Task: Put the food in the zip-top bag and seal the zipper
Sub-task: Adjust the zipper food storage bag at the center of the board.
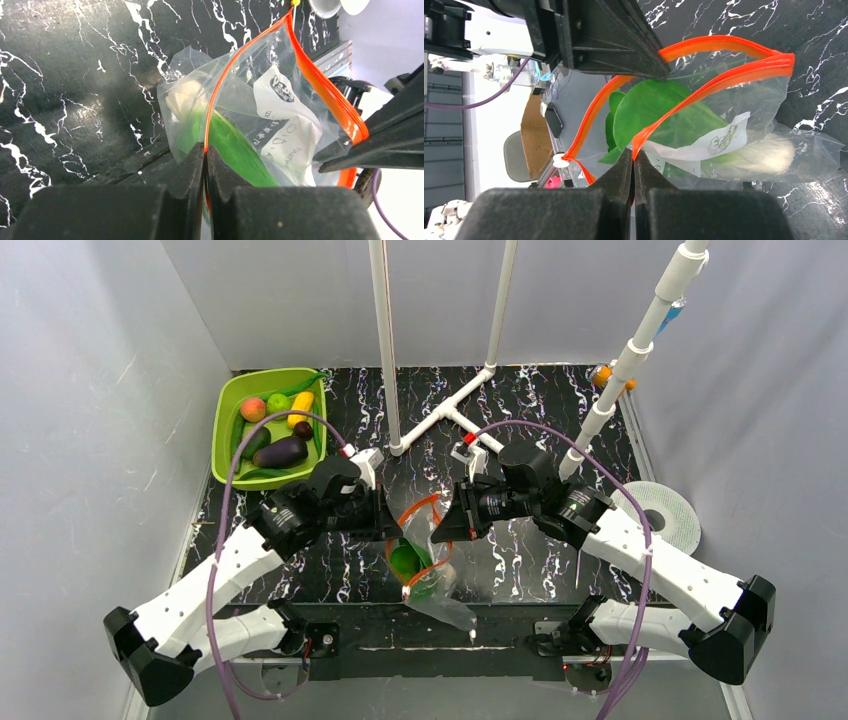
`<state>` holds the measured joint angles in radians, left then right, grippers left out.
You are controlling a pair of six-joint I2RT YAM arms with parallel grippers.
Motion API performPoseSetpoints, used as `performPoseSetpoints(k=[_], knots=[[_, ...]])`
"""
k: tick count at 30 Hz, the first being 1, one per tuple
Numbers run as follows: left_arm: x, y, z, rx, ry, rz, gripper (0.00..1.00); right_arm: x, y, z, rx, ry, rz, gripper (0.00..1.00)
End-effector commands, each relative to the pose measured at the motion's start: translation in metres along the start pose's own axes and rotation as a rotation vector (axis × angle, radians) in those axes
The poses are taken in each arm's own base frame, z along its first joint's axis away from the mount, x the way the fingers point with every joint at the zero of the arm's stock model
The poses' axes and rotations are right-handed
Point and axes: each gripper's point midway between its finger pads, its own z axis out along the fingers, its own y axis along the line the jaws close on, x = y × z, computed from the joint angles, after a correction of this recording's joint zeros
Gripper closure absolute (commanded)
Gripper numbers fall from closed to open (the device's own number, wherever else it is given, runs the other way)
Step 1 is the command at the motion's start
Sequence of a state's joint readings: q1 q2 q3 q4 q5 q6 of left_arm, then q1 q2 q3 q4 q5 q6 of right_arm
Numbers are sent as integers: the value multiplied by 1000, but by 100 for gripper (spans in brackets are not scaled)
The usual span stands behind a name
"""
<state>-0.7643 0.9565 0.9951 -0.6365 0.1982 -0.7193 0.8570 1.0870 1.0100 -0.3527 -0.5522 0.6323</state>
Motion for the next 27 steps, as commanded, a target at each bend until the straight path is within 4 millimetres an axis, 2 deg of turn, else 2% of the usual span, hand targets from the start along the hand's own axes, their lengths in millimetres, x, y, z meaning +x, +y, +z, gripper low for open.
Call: performPoseSetpoints(k=[1, 4, 6, 10, 12, 14, 16, 20, 22, 24, 27], knots=[[-6, -21, 1, 77, 26, 64, 100, -14, 6, -11, 36, -53, -31, 99], [-20, -51, -7, 203, -6, 96, 100, -23, -17, -22, 221, -101, -10, 99], [-30, -72, -12, 285, -27, 100, 100, -28, -24, -34, 317, -103, -17, 99], [-49, -112, -24, 428, -51, 100, 100, -41, -9, -59, 379, -138, -75, 99], [-56, -120, -27, 462, -78, 89, 100, -46, 2, -69, 362, -179, -100, 99], [-60, -117, -25, 445, -103, 81, 100, -50, 8, -75, 345, -228, -122, 99], [-57, -100, -15, 368, -103, 55, 100, -50, 0, -75, 361, -253, -127, 99], [-33, -63, 19, 233, -12, -24, 100, -34, -35, -55, 424, -207, -74, 99], [-19, -53, 32, 220, 43, -57, 100, -23, -49, -43, 445, -155, -35, 99], [-13, -54, 37, 249, 58, -86, 100, -18, -56, -37, 468, -117, -25, 99], [-21, -65, 33, 296, 27, -94, 100, -25, -53, -43, 513, -117, -67, 99]])
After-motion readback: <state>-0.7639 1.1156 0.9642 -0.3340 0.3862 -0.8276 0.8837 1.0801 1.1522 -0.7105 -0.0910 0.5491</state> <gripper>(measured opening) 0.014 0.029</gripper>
